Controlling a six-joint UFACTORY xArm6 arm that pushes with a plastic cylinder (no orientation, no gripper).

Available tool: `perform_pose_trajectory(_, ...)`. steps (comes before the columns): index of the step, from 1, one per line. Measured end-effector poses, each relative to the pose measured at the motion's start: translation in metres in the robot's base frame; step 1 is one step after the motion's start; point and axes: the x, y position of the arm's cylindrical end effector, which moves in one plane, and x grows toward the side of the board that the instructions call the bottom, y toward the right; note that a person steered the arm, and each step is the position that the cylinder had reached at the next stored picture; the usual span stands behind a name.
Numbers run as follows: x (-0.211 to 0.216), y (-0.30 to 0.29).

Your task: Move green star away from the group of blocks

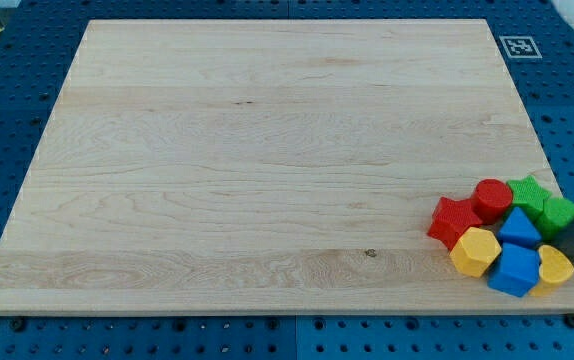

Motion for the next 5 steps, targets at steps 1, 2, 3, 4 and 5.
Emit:
perform_pose_trajectory(1, -0.051, -0.008)
perform_pose_trajectory(2, -0.078, -0.009)
perform_pose_trajectory(3, -0.073, -0.017)
perform_pose_trajectory(4, -0.086, -0.017)
perform_pose_trajectory(5, -0.131, -0.031)
